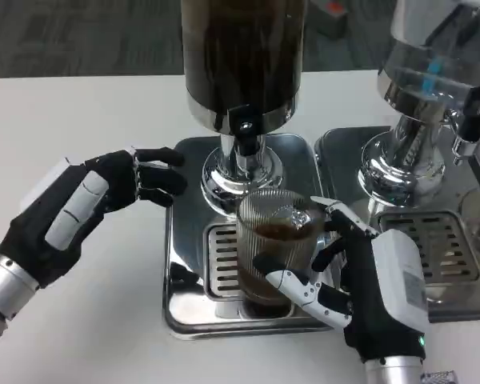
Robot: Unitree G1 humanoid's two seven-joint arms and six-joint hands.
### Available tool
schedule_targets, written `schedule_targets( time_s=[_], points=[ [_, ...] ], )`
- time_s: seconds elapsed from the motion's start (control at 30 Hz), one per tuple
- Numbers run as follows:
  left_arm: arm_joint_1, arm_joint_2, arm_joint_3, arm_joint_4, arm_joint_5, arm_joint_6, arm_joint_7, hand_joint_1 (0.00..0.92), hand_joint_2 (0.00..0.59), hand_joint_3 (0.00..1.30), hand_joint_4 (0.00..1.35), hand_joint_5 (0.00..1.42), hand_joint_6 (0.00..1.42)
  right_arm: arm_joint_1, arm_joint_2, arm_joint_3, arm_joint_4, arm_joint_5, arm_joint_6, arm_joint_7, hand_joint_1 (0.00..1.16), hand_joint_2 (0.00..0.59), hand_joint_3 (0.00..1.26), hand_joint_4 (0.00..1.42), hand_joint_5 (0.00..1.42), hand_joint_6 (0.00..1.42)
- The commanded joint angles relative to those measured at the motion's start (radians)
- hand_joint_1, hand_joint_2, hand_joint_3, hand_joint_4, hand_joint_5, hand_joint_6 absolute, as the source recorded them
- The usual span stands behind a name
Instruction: Grasp the cup under the faucet to collect the drink, then remove the cup.
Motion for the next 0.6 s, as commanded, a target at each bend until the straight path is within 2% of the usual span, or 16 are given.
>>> schedule_targets(
  time_s=[0.03, 0.6],
  points=[
    [0.007, 0.002, -0.003, 0.007, 0.015, -0.015, 0.000, 0.000, 0.135, 0.41, 0.46, 0.41, 0.48, 0.001, 0.010, -0.006, -0.009, -0.008, -0.036, -0.055, 0.35, 0.270, 0.53, 0.67, 0.90, 1.27],
    [0.017, -0.002, -0.012, 0.000, 0.017, -0.034, 0.002, 0.000, 0.135, 0.41, 0.46, 0.41, 0.48, 0.019, 0.002, -0.007, -0.018, -0.026, -0.038, -0.095, 0.33, 0.253, 0.55, 0.69, 0.91, 1.29]
  ],
)
